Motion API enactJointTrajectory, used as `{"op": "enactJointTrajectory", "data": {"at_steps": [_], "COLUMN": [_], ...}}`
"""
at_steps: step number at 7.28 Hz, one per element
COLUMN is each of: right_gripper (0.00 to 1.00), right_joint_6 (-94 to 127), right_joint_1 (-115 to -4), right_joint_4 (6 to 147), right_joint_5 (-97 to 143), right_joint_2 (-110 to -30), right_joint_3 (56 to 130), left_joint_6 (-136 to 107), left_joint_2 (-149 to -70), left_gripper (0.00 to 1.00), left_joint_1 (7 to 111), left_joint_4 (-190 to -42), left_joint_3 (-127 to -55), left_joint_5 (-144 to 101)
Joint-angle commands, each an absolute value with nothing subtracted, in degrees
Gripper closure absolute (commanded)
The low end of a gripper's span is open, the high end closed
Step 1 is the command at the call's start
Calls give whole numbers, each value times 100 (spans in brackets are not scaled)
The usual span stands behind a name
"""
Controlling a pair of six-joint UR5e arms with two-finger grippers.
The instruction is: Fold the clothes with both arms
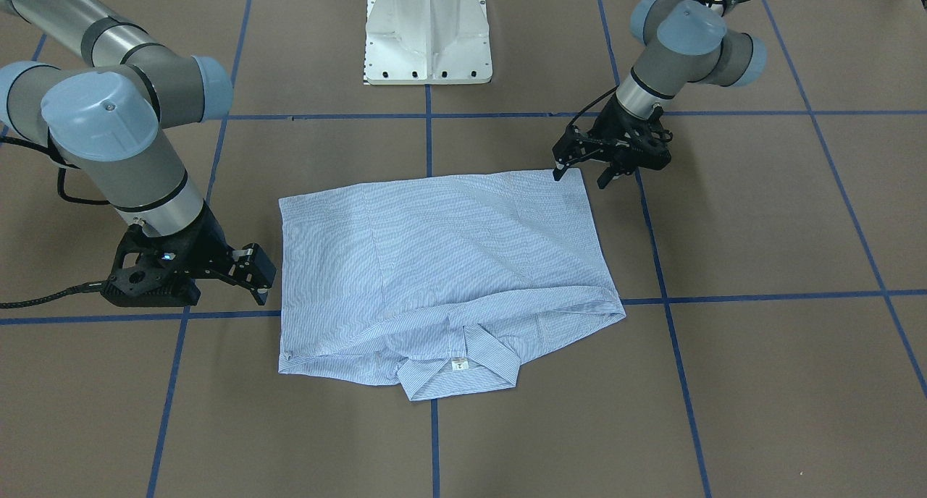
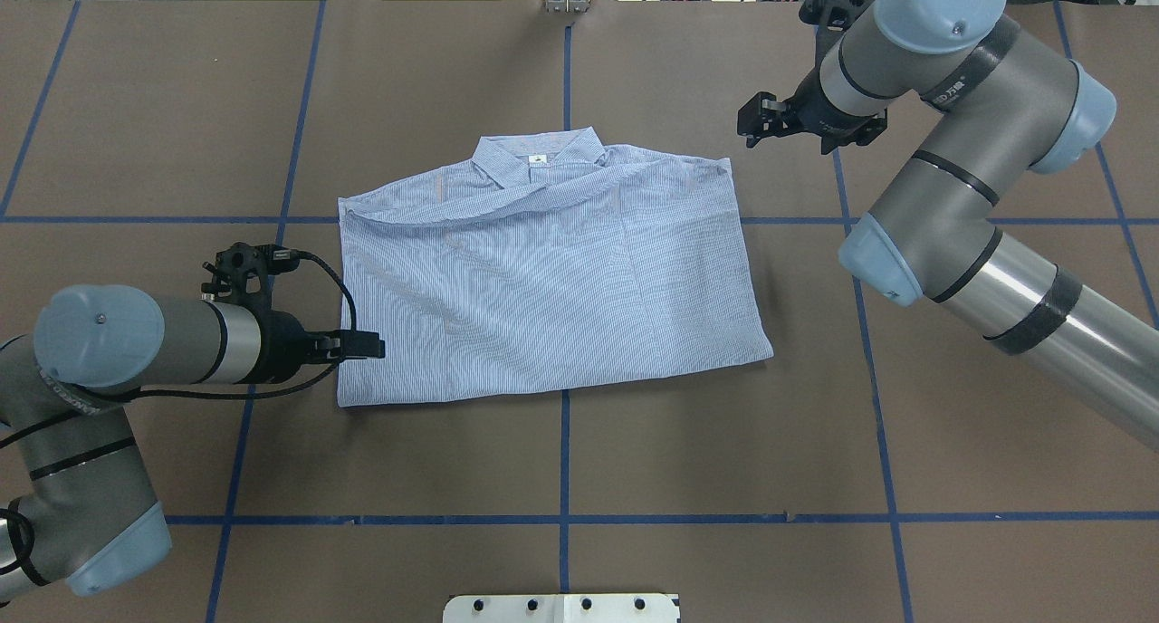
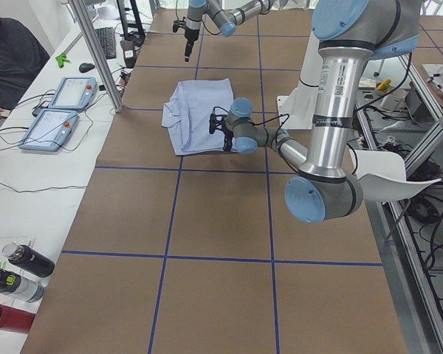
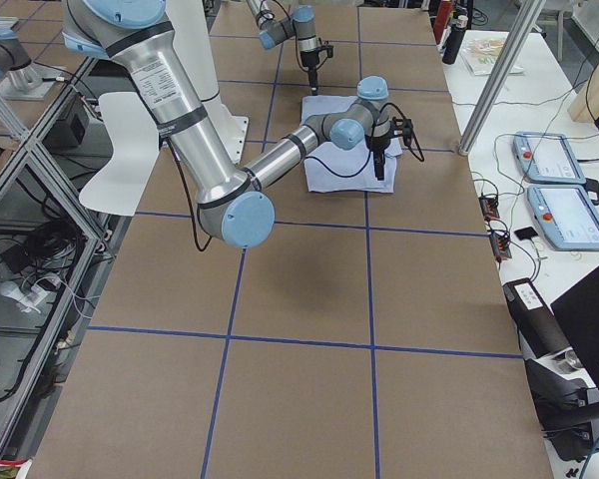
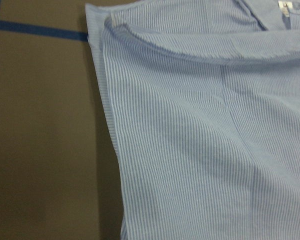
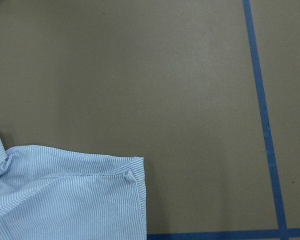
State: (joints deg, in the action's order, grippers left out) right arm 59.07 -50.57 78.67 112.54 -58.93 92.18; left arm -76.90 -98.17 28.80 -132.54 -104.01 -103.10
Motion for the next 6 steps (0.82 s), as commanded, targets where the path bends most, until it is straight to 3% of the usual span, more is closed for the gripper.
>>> {"op": "enactJointTrajectory", "data": {"at_steps": [1, 6], "right_gripper": [0, 0], "right_joint_6": [5906, 5915], "right_joint_1": [-5062, -5045], "right_joint_4": [7866, 7857], "right_joint_5": [11259, 11241], "right_joint_2": [-5897, -5906], "right_joint_3": [9220, 9246], "left_joint_6": [-7813, -7822], "left_joint_2": [-9800, -9817], "left_gripper": [4, 57], "left_joint_1": [2585, 2531], "left_joint_4": [-13245, -13113], "left_joint_3": [-10380, -10354], "left_joint_5": [-10065, -9905]}}
